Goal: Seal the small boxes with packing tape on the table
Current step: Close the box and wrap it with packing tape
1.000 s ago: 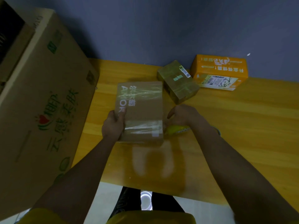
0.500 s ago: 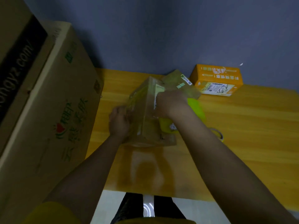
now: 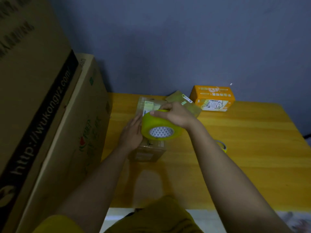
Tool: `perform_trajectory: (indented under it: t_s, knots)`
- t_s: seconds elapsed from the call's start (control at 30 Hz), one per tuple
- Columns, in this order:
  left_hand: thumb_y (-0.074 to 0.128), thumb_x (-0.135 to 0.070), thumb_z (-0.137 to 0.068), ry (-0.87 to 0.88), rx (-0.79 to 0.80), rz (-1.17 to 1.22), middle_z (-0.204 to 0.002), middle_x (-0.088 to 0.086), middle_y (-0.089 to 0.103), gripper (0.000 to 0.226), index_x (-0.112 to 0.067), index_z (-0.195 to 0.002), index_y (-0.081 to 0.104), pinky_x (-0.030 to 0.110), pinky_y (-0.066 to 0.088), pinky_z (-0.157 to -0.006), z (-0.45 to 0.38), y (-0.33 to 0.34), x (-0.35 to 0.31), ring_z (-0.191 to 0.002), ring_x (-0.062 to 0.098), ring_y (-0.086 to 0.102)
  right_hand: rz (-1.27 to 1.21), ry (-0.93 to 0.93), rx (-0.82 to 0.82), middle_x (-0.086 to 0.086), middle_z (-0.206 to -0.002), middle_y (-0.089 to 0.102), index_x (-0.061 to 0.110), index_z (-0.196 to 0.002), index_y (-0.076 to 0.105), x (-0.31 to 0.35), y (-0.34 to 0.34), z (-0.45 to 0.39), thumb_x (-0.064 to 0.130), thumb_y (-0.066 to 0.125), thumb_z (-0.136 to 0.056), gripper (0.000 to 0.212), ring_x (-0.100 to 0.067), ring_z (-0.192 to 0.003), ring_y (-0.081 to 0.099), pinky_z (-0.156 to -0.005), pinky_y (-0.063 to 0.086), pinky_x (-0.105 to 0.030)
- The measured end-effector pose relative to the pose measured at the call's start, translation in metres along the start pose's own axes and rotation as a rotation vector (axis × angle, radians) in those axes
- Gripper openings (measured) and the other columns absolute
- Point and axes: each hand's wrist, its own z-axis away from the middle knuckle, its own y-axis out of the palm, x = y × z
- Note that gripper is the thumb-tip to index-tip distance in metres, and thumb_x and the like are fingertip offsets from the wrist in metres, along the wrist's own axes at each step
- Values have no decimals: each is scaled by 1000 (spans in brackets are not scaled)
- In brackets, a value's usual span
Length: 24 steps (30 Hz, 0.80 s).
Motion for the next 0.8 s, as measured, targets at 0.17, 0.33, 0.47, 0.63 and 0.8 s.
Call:
perform_trajectory:
  t_s: [0.17, 0.33, 0.47, 0.63, 0.8]
  knots:
    - [11, -46, -96, -60, -105, -47, -156, -8, 27, 58, -28, -142, 43, 52, 13, -117, 6, 3, 21, -146, 22, 20, 238, -5, -24, -12, -69, 54, -2, -79, 64, 7, -4, -9, 62, 72, -72, 65, -29, -73, 58, -65, 42, -35]
    - [8, -49, -99, -102, -95, -125, -157, -12, 23, 54, -35, -141, 40, 55, -5, -117, 3, 9, 12, -148, 19, 10, 543, 211, 8, -3, -95, 68, 10, -96, 69, -29, -40, -9, 75, 72, -57, 76, -22, -88, 62, -79, 52, -37]
    - [11, -54, -96, -112, -91, -128, -158, -12, 20, 56, -36, -141, 38, 57, -4, -116, 3, 12, 10, -148, 21, 9, 525, 330, -9, -6, -84, 67, 8, -79, 68, -88, -18, -10, 82, 68, -56, 77, -23, -80, 60, -67, 48, -34]
    - [17, -64, -92, -130, -73, -123, -159, -14, 15, 60, -39, -143, 34, 56, -1, -116, 2, 12, 12, -148, 20, 7, 389, 338, 9, -6, -101, 71, 7, -100, 72, -122, -2, -27, 82, 66, -57, 87, -22, -92, 63, -78, 54, -37]
    - [39, -79, -76, -223, -56, -117, -161, -4, 7, 90, -33, -151, 18, 51, 11, -117, 2, 15, 9, -147, 22, 3, 306, 307, 194, -4, -63, 50, 11, -63, 56, -128, 10, -44, 71, 68, -68, 61, -21, -70, 53, -57, 34, -33]
